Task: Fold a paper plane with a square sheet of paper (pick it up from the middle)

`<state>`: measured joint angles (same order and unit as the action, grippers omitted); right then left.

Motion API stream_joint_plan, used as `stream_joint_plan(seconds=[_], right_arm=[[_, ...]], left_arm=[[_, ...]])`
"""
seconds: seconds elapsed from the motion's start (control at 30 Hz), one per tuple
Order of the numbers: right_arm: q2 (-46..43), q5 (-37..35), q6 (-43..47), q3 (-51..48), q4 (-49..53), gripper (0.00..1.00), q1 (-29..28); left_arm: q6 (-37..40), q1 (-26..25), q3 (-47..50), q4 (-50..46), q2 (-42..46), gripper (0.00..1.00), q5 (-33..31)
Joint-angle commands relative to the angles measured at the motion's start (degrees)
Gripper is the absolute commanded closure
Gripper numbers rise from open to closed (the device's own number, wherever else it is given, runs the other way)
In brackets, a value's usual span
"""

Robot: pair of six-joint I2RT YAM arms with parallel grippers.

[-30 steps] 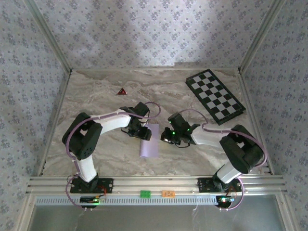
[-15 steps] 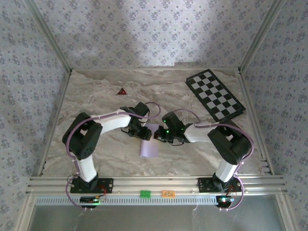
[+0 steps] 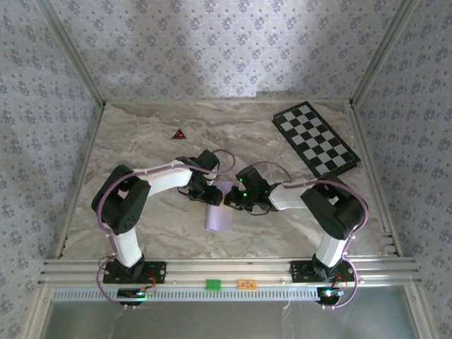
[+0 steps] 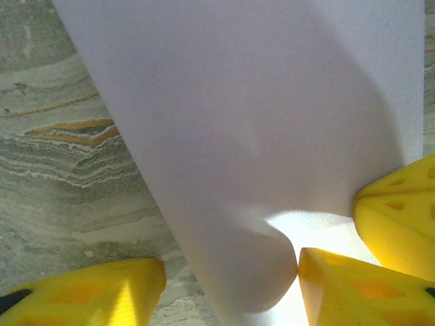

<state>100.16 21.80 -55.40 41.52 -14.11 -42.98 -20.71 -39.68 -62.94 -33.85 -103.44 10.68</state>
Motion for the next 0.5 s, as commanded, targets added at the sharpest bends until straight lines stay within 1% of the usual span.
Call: stream_joint_plan(seconds=[0.0,0.07,0.17,0.23,0.33,0.47], right_arm=[[2.9,-1.0,3.7,-3.7,9.2,1.0,0.4],[2.7,-0.8,6.0,-3.5,11.8,1.0,1.1],[2.0,-0.2,8.7,-3.9,12.7,1.0,2.4],[2.2,1.8,10.8,-3.7,13.6,1.0,3.9],[2.3,3.2,13.8,-2.6,17.1,1.0,5.6],[2.8,4.3,18.8,-0.1,22.6,1.0,6.7]], left_arm=[[-0.9,-0.4,2.4,9.0,-3.0,0.4,-1.2],[-2.4,-0.2,2.6,9.7,-0.8,0.4,-0.7],[-5.2,-0.3,2.8,10.6,4.0,0.37,-0.6],[-6.9,-0.3,3.4,12.0,7.9,0.35,-0.6],[-9.6,-0.1,4.9,13.8,14.1,0.32,-1.5],[-12.2,0.0,8.6,16.7,21.7,0.3,-1.0]])
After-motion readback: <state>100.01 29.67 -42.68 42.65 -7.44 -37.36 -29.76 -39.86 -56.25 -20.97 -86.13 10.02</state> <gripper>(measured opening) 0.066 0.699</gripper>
